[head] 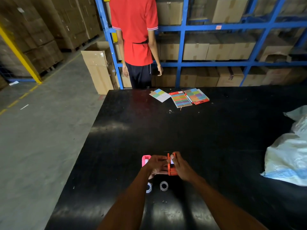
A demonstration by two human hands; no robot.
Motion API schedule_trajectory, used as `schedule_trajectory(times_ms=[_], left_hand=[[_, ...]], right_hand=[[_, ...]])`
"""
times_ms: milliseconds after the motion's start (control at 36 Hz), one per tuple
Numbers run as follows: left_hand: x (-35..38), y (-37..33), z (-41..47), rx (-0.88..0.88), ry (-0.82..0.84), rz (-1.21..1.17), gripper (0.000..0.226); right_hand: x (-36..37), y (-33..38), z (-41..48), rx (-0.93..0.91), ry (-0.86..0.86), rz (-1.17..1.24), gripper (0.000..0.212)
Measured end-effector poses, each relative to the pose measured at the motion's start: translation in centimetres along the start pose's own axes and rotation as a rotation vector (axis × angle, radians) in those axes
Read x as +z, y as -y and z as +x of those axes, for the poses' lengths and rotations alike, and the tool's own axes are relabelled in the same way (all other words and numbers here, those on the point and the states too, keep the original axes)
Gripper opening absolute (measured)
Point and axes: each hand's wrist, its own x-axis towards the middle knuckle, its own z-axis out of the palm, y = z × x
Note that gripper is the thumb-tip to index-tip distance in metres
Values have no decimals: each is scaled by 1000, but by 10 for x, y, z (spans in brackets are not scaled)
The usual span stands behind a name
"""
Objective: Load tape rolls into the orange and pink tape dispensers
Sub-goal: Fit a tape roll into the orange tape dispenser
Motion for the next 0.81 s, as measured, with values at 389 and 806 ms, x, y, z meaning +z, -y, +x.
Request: schedule_trajectory(times_ms=[389,806], left_hand=[[-33,-12,28,-114,-171,80,10],[21,47,81,-124,-593,978,51]], right_hand=[[-45,-37,31,201,-101,154,33],[-42,-43,22,207,-34,169,31]])
